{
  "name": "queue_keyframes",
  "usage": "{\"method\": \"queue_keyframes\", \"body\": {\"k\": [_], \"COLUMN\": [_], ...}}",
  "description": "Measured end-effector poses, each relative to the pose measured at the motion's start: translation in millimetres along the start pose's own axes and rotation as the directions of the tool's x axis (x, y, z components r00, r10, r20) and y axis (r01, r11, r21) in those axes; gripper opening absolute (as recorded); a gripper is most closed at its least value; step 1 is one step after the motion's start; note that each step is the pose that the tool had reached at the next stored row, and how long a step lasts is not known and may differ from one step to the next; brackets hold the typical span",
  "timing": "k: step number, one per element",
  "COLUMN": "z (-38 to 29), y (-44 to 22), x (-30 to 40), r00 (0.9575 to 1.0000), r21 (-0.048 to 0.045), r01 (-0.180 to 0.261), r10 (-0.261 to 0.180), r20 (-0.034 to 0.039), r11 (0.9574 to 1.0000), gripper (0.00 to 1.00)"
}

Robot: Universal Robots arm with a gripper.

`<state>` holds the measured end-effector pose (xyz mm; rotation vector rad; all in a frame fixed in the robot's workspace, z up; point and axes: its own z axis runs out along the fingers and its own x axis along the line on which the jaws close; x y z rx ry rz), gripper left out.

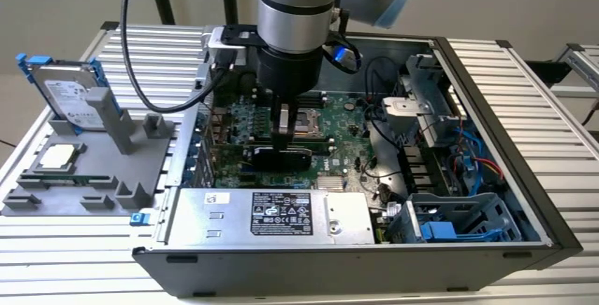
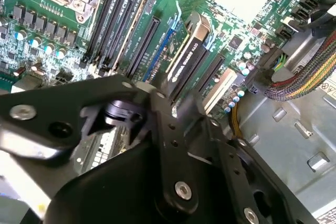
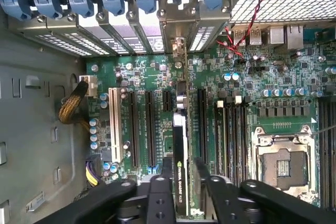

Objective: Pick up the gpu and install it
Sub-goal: 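Press down on the gpu until it lock into place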

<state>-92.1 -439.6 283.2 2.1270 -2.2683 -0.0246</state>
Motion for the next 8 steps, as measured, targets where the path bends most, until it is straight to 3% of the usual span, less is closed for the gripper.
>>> {"method": "queue_keyframes", "body": {"k": [8], "z": [0.0], "y": [0.2], "x": [0.0], "r00": [1.0], "r21": [0.0007], "r01": [0.0], "r10": [0.0], "r20": [0.0], "r11": [1.0], "gripper": [0.0]}}
